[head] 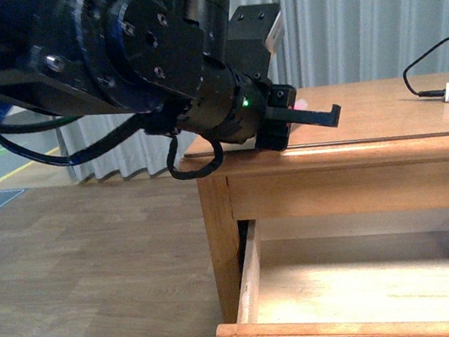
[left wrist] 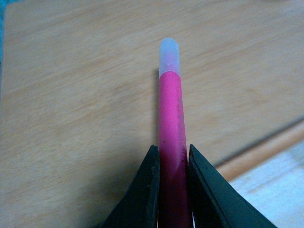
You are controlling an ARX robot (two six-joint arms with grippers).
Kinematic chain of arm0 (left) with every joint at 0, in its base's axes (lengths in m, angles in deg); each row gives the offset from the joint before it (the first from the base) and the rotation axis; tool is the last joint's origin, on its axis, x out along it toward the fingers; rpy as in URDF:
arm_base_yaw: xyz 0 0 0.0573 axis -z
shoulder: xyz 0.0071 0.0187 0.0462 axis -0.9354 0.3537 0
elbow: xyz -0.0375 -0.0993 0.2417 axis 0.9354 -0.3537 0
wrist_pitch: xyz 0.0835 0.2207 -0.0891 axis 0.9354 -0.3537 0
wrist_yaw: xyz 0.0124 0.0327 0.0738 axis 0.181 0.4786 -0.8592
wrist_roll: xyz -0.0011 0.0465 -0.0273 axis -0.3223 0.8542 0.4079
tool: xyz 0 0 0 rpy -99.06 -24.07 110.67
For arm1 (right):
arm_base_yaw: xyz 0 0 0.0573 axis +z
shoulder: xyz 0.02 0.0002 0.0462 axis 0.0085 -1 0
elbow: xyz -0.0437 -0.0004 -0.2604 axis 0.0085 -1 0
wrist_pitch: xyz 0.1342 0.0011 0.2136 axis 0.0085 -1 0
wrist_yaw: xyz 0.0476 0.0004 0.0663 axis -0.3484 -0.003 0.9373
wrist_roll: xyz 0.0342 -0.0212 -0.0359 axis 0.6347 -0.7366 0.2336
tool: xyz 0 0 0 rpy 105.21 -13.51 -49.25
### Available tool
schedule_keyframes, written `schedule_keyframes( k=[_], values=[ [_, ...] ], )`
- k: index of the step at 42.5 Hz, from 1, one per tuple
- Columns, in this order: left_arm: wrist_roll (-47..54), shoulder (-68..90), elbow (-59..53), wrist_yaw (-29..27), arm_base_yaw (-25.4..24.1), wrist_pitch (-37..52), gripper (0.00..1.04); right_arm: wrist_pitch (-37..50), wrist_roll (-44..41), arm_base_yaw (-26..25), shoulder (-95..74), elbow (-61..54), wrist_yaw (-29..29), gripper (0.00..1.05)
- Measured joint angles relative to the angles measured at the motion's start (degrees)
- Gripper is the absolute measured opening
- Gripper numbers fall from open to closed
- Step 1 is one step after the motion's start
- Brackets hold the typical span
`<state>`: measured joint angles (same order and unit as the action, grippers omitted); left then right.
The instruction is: Place pink marker in drawer with both arms
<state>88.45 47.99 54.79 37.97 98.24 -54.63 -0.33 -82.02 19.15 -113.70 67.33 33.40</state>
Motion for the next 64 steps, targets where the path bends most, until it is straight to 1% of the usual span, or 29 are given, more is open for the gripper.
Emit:
schedule_keyframes(
  k=[1, 6, 11, 16, 22, 29, 36, 47, 57, 58, 59, 64],
  values=[
    [1.3, -1.7, -1.8, 1.9, 0.2, 0.9, 0.15, 0.0, 0.0, 0.0, 0.0, 0.0, 0.0, 0.96],
    [5.4, -8.3, -7.9, 6.5, 1.0, 2.4, 0.15, 0.0, 0.0, 0.0, 0.0, 0.0, 0.0, 0.96],
    [10.0, -14.6, -14.9, 12.7, 1.9, 2.9, 0.15, 0.0, 0.0, 0.0, 0.0, 0.0, 0.0, 0.96],
    [14.1, -17.0, -19.6, 15.7, 2.7, 2.9, 0.15, 0.0, 0.0, 0.0, 0.0, 0.0, 0.0, 0.96],
    [16.9, -16.6, -22.4, 14.6, 3.3, 2.9, 0.15, 0.0, 0.0, 0.0, 0.0, 0.0, 0.0, 0.96],
    [19.2, -12.2, -22.9, 9.3, 4.0, 5.1, 0.15, 0.0, 0.0, 0.0, 0.0, 0.0, 0.0, 0.96],
    [19.4, -7.0, -22.8, 6.6, 4.6, 6.8, 0.15, 0.0, 0.0, 0.0, 0.0, 0.0, 0.0, 0.96],
    [17.9, 0.6, -18.8, 3.5, 6.5, 6.6, 0.15, 0.0, 0.0, 0.0, 0.0, 0.0, 0.0, 0.96],
    [15.7, 4.3, -15.1, 1.9, 7.3, 6.6, 0.15, 0.0, 0.0, 0.0, 0.0, 0.0, 0.0, 0.96],
    [15.6, 4.5, -14.9, 1.9, 7.4, 6.6, 0.19, 0.0, 0.0, 0.0, 0.0, 0.0, 0.0, 0.96],
    [15.5, 4.7, -14.8, 1.7, 7.4, 6.6, 0.24, 0.0, 0.0, 0.0, 0.0, 0.0, 0.0, 0.96],
    [13.8, 4.8, -14.8, 1.6, 7.5, 6.9, 0.44, 0.0, 0.0, 0.0, 0.0, 0.0, 0.0, 0.96]
  ],
)
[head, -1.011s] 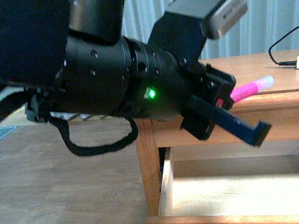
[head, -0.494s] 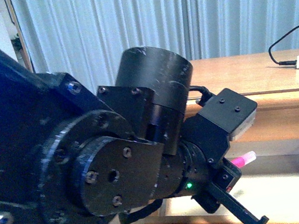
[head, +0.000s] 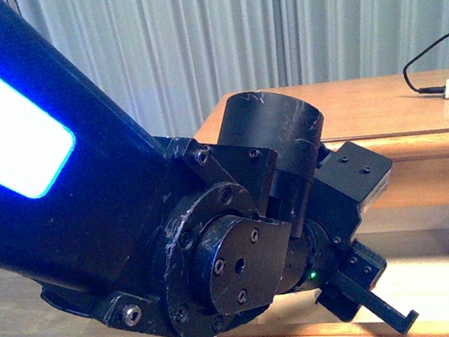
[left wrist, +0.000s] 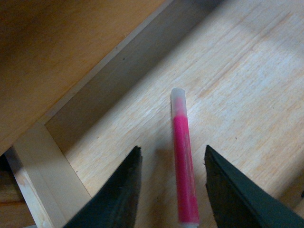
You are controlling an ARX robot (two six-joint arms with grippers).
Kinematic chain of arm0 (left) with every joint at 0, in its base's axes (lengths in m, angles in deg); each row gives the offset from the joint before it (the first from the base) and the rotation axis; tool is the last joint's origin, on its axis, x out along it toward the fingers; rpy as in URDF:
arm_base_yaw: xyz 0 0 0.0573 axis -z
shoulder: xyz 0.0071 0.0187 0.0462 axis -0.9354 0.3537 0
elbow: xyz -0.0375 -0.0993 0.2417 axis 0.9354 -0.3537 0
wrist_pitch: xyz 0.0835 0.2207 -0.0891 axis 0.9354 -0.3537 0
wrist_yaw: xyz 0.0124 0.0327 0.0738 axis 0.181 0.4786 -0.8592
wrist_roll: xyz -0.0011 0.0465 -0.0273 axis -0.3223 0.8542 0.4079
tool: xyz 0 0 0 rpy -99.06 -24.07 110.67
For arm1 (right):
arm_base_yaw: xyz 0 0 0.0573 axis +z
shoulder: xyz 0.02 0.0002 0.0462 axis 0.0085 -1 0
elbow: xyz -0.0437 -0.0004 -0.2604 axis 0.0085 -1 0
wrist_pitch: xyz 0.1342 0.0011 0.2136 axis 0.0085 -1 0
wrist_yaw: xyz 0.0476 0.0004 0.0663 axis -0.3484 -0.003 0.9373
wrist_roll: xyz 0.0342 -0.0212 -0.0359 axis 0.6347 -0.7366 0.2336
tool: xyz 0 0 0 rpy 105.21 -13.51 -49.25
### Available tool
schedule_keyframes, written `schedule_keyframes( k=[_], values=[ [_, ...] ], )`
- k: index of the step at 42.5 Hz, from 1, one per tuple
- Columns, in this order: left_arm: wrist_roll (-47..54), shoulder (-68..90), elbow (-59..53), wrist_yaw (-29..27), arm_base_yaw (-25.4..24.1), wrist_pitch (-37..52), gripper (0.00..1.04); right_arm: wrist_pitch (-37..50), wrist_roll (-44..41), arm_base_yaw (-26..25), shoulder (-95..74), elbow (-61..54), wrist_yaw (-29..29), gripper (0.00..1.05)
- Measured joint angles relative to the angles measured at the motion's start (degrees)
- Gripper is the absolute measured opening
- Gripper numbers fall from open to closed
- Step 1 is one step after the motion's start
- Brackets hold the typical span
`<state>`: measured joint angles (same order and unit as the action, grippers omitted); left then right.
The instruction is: Place pink marker in drawer with both arms
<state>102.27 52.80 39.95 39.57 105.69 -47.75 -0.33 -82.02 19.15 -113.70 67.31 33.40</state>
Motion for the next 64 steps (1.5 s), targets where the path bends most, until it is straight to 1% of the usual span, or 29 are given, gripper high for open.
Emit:
schedule_keyframes(
  k=[3, 5, 11, 14, 16, 19, 27, 33, 37, 43, 48, 52, 55, 64],
  values=[
    [-0.7, -0.1, -0.2, -0.1, 0.1, 0.3, 0.51, 0.0, 0.0, 0.0, 0.0, 0.0, 0.0, 0.96],
    [-1.4, -0.5, -0.7, -0.8, 0.1, 0.7, 0.58, 0.0, 0.0, 0.0, 0.0, 0.0, 0.0, 0.96],
    [-4.8, -4.4, -3.7, -3.4, 0.0, 2.2, 0.81, 0.0, 0.0, 0.0, 0.0, 0.0, 0.0, 0.96],
    [-6.4, -8.6, -6.3, -5.3, -0.3, 3.9, 0.95, 0.0, 0.0, 0.0, 0.0, 0.0, 0.0, 0.96],
    [-6.8, -11.1, -7.8, -5.9, -0.6, 4.5, 1.01, 0.0, 0.0, 0.0, 0.0, 0.0, 0.0, 0.96],
    [-8.5, -16.3, -11.0, -6.7, -1.5, 5.5, 0.98, 0.0, 0.0, 0.0, 0.0, 0.0, 0.0, 0.96],
    [-12.8, -31.0, -20.9, -7.0, -4.8, 7.3, 0.99, 0.0, 0.0, 0.0, 0.0, 0.0, 0.0, 0.96],
    [-13.9, -43.0, -27.9, -6.3, -7.5, 6.9, 0.99, 0.0, 0.0, 0.0, 0.0, 0.0, 0.0, 0.96],
    [-14.4, -53.2, -33.7, -4.9, -10.4, 4.2, 0.99, 0.0, 0.0, 0.0, 0.0, 0.0, 0.0, 0.96],
    [-17.7, -68.8, -41.5, -3.0, -15.7, -3.3, 0.99, 0.0, 0.0, 0.0, 0.0, 0.0, 0.0, 0.96],
    [-20.5, -77.5, -45.5, -1.6, -19.3, -7.8, 0.99, 0.0, 0.0, 0.0, 0.0, 0.0, 0.0, 0.96],
    [-23.8, -83.3, -48.3, -0.9, -22.6, -10.0, 0.99, 0.0, 0.0, 0.0, 0.0, 0.0, 0.0, 0.96],
    [-25.0, -86.1, -50.1, -1.9, -23.9, -10.7, 0.99, 0.0, 0.0, 0.0, 0.0, 0.0, 0.0, 0.96],
    [-26.3, -87.1, -50.6, -1.9, -24.2, -10.8, 0.99, 0.0, 0.0, 0.0, 0.0, 0.0, 0.0, 0.96]
  ],
)
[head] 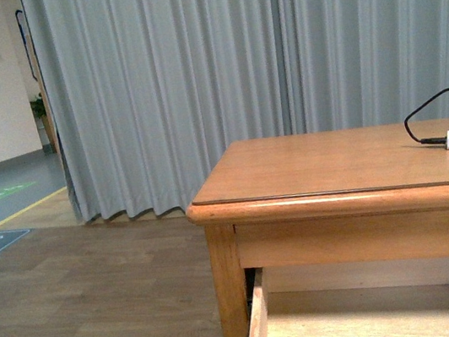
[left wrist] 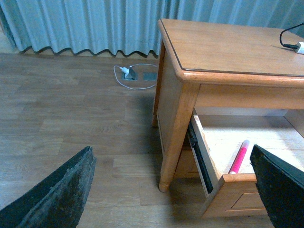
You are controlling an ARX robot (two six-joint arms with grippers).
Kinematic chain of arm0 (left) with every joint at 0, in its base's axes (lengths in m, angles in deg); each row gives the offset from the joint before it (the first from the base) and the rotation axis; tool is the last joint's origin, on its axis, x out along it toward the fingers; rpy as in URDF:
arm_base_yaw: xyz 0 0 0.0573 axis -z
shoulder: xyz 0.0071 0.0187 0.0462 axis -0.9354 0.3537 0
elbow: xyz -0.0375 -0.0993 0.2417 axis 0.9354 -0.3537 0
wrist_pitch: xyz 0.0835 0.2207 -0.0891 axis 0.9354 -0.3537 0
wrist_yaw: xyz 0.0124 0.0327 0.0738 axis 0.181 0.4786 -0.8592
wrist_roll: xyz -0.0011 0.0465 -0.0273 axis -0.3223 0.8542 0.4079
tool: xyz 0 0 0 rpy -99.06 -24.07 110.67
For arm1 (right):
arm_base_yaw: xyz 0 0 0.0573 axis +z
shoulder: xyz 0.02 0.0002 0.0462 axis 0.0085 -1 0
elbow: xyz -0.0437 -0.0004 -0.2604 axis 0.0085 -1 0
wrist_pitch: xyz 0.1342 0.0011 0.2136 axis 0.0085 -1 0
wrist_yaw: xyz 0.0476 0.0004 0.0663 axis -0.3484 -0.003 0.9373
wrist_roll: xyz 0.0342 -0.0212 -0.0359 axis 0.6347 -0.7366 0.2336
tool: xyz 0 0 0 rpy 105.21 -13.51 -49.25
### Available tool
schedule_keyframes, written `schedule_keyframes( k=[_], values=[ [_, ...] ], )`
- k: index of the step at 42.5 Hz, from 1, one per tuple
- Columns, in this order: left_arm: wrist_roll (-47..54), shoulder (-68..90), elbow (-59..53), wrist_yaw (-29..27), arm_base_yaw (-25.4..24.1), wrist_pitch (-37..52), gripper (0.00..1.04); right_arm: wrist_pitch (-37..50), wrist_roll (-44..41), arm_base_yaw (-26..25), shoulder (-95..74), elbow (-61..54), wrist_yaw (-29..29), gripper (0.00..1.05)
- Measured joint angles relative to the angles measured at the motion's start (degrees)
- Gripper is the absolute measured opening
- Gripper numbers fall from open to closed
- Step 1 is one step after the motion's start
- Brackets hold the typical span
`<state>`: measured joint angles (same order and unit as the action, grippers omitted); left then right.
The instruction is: Place pink marker in drawer with both arms
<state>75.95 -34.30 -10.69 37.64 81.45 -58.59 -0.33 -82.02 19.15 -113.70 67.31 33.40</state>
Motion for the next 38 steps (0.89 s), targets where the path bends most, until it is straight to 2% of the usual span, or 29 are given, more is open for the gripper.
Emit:
schedule_keyframes(
  k=[1, 3, 4, 6, 15, 18, 22, 25, 38],
  values=[
    [0.0, 0.0, 0.0, 0.0, 0.0, 0.0, 0.99, 0.0, 0.0, 0.0, 0.0, 0.0, 0.0, 0.96],
    [0.8, -0.3, -1.1, -5.3, 0.9, 2.5, 0.93, 0.0, 0.0, 0.0, 0.0, 0.0, 0.0, 0.96],
    [1.4, -0.8, -2.2, -8.9, 1.0, 4.5, 0.87, 0.0, 0.0, 0.0, 0.0, 0.0, 0.0, 0.96],
    [2.0, -2.3, -4.4, -11.6, 0.5, 6.3, 0.77, 0.0, 0.0, 0.0, 0.0, 0.0, 0.0, 0.96],
    [2.8, -8.3, -11.4, -7.9, -4.3, 6.9, 0.3, 0.0, 0.0, 0.0, 0.0, 0.0, 0.0, 0.96],
    [2.8, -9.5, -12.5, -7.0, -5.3, 6.9, 0.19, 0.0, 0.0, 0.0, 0.0, 0.0, 0.0, 0.96],
    [2.8, -11.7, -14.0, -0.9, -10.5, 6.5, 0.04, 0.0, 0.0, 0.0, 0.0, 0.0, 0.0, 0.96],
    [3.0, -13.2, -15.1, -0.9, -11.9, 6.2, 0.04, 0.0, 0.0, 0.0, 0.0, 0.0, 0.0, 0.96],
    [3.1, -18.9, -18.3, -0.5, -12.0, 3.6, 0.04, 0.0, 0.0, 0.0, 0.0, 0.0, 0.0, 0.96]
  ],
)
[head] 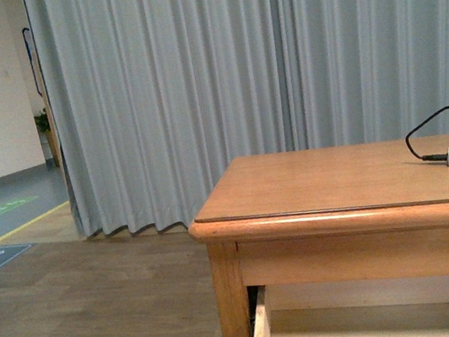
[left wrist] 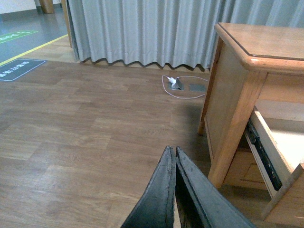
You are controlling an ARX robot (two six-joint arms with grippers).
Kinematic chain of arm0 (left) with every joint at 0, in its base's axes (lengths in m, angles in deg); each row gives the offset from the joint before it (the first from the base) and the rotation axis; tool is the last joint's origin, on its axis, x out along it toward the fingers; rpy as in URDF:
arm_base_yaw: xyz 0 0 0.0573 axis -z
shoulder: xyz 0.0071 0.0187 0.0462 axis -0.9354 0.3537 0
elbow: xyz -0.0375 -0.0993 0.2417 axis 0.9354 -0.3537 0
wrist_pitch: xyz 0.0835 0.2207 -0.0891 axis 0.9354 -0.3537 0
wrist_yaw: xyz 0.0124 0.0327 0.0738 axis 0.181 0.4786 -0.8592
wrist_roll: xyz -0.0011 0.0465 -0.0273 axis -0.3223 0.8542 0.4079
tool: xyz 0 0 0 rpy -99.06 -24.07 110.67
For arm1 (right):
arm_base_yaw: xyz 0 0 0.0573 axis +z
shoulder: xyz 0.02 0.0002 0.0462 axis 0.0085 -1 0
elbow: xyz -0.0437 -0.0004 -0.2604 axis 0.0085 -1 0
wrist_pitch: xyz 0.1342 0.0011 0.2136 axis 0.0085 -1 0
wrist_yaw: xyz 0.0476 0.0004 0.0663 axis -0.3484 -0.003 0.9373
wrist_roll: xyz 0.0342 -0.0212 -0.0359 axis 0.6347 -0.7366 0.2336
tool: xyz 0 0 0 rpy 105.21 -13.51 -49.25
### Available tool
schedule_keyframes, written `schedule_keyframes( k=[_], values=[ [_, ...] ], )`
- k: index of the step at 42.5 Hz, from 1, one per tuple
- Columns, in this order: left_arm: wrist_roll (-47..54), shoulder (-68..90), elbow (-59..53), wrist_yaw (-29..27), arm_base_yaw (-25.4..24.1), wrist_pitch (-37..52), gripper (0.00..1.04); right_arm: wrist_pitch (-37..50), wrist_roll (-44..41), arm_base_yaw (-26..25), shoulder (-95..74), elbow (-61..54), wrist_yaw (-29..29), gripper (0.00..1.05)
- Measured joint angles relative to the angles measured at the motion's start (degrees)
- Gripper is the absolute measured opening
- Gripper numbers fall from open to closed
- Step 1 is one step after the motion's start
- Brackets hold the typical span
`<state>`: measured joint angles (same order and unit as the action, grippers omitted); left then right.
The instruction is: Place pink marker in drawer with both arms
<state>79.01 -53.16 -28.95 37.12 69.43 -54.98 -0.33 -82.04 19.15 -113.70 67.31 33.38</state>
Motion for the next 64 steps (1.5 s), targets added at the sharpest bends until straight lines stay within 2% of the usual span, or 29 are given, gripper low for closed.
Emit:
schedule_keyframes(
  k=[8, 13, 23, 24, 27, 29, 32, 38, 44, 47, 55, 64],
  values=[
    [0.0, -2.9, -1.5, 0.0, 0.0, -0.9, 0.04, 0.0, 0.0, 0.0, 0.0, 0.0, 0.0, 0.96],
    [0.0, -10.5, -1.5, 0.0, 0.0, -9.2, 0.04, 0.0, 0.0, 0.0, 0.0, 0.0, 0.0, 0.96],
    [0.0, -12.9, -1.5, 0.0, 0.0, -10.1, 0.04, 0.0, 0.0, 0.0, 0.0, 0.0, 0.0, 0.96],
    [0.0, -12.9, -1.5, 0.0, 0.0, -10.1, 0.05, 0.4, 0.0, 0.2, 0.1, -0.2, -0.9, 0.96],
    [0.0, -12.9, -1.5, 0.0, 0.0, -10.1, 0.15, 7.5, -0.8, 2.9, 0.8, -3.0, -11.6, 0.96],
    [0.0, -12.9, -1.5, 0.0, 0.0, -10.1, 0.23, 9.2, -0.9, 3.7, 0.7, -3.9, -17.1, 0.96],
    [0.0, -12.9, -1.5, 0.0, 0.0, -10.1, 0.33, 6.6, -0.2, 3.2, -0.1, -4.0, -19.5, 0.96],
    [0.0, -12.9, -1.5, 0.0, 0.0, -10.1, 0.58, -0.6, 0.2, 2.1, -4.2, -5.8, -11.8, 0.96],
    [0.0, -12.9, -1.5, 0.0, 0.0, -10.1, 0.89, 0.0, -1.8, 0.3, -10.4, -7.8, -5.0, 0.96],
    [0.1, -12.9, -1.5, 0.0, 0.0, -10.1, 1.01, 1.4, -2.4, -1.6, -13.7, -8.2, -1.4, 0.96],
    [0.0, -12.9, -1.5, 0.0, 0.0, -10.1, 0.99, 8.8, -4.3, -6.0, -21.6, -9.6, 4.4, 0.96],
    [0.0, -12.9, -1.5, 0.0, 0.0, -10.2, 0.99, 23.1, -5.1, -9.2, -30.5, -11.5, 8.2, 0.96]
  ],
)
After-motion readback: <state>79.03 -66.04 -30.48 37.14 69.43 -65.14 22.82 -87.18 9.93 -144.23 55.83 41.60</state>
